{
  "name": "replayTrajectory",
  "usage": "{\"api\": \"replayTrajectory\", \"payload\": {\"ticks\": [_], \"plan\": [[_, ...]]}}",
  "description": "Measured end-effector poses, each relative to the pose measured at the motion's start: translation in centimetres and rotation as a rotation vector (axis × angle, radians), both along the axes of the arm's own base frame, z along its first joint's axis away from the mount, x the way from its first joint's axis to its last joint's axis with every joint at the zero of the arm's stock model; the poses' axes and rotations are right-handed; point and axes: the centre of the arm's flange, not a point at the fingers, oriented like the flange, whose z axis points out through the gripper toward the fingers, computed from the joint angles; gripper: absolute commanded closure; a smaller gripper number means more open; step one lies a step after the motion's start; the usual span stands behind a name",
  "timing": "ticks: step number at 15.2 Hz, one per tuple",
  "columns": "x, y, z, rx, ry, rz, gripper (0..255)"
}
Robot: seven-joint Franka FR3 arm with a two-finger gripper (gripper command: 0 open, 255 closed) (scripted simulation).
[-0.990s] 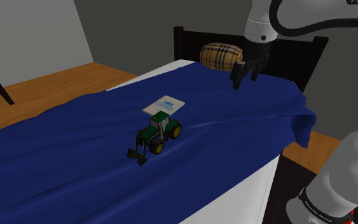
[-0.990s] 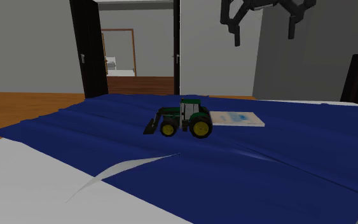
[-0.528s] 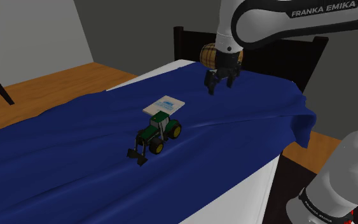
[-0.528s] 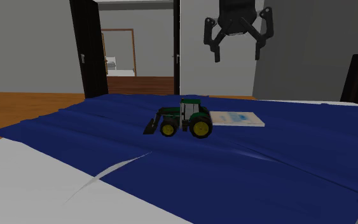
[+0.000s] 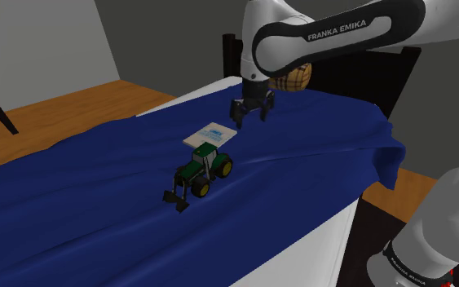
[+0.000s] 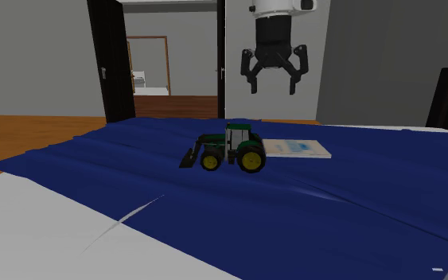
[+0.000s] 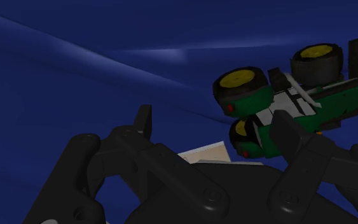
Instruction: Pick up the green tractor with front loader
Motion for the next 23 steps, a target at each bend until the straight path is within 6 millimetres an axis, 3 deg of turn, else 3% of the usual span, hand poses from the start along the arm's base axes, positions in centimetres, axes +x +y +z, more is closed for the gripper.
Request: {"api": "replayTrajectory", "payload": {"ticks": [14, 23], "plan": [[14.9, 7.9, -7.4, 0.083, 0.014, -0.059, 0], [15.9, 8.4, -11.8, 0.089, 0.016, -0.064, 0]]}}
